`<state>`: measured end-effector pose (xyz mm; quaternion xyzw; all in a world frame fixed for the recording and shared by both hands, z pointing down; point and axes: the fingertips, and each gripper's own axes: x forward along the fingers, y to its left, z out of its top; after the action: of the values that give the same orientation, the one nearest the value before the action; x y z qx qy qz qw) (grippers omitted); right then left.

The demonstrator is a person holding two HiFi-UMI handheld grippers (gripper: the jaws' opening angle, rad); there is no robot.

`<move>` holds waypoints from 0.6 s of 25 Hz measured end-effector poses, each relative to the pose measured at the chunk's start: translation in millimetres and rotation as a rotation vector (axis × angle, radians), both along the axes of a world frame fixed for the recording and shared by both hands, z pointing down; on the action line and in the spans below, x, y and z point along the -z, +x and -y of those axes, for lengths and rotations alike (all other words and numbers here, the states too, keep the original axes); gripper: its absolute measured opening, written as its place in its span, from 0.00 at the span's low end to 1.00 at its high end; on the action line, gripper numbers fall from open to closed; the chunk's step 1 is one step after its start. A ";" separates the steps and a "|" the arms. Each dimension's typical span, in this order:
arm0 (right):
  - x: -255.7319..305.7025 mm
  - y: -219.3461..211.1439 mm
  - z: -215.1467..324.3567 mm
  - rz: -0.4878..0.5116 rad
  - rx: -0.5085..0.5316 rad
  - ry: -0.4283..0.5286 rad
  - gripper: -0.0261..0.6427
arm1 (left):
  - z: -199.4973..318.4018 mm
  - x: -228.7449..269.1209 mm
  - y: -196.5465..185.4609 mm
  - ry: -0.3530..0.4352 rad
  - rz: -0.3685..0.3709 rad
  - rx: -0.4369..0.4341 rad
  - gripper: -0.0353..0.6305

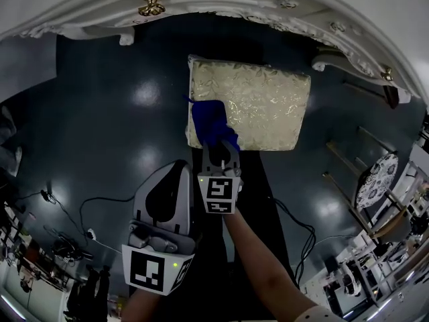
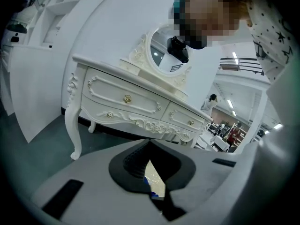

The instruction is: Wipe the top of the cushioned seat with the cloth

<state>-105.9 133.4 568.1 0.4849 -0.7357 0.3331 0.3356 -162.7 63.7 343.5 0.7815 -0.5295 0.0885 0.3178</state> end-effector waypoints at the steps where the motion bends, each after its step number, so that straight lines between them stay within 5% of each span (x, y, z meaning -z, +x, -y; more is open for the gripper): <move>1: 0.1 -3.6 -0.4 0.005 0.008 0.000 0.13 | -0.4 -0.4 -2.0 -0.001 0.001 0.005 0.07; 15: -0.9 -42.6 -4.6 0.055 0.095 -0.007 0.13 | -3.8 -1.9 -20.1 -0.003 0.007 0.054 0.07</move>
<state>-148.5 138.0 569.0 0.4390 -0.7655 0.3326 0.3326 -182.8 67.5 345.4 0.7661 -0.5513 0.0833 0.3197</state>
